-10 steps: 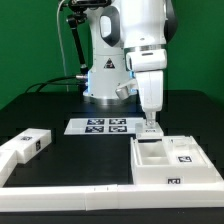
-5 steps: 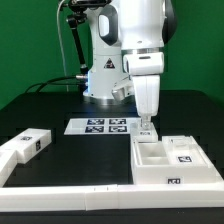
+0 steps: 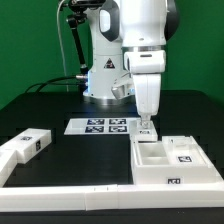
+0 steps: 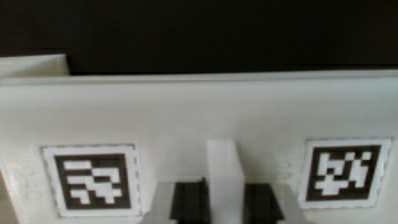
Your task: Assemble cabinet
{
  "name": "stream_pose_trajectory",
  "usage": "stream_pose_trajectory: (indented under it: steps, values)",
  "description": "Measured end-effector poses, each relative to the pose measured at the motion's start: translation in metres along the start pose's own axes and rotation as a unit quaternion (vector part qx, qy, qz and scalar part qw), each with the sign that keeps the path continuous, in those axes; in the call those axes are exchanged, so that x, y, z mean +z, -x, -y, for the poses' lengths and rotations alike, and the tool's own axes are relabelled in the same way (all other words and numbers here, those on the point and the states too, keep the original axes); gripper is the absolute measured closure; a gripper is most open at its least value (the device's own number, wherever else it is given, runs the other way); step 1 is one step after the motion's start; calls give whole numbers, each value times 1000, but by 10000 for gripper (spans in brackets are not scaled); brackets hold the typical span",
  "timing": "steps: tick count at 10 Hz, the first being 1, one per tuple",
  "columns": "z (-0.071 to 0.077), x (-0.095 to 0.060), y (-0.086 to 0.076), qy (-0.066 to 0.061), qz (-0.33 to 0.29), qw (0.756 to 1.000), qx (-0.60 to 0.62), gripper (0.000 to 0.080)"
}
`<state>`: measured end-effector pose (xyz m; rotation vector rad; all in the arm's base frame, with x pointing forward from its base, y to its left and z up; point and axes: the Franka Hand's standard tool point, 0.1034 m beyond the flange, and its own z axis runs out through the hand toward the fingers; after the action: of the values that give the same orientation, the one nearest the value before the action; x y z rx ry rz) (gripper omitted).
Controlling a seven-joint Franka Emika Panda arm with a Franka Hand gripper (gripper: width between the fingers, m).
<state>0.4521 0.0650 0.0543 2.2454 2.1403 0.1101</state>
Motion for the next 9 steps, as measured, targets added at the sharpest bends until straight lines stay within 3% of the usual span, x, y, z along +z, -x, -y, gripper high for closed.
stream_pose_trajectory:
  steps: [7, 9]
  values:
    - [-5, -1, -3, 1, 0, 1000, -1, 728]
    - [-6, 0, -1, -10, 6, 1000, 1, 728]
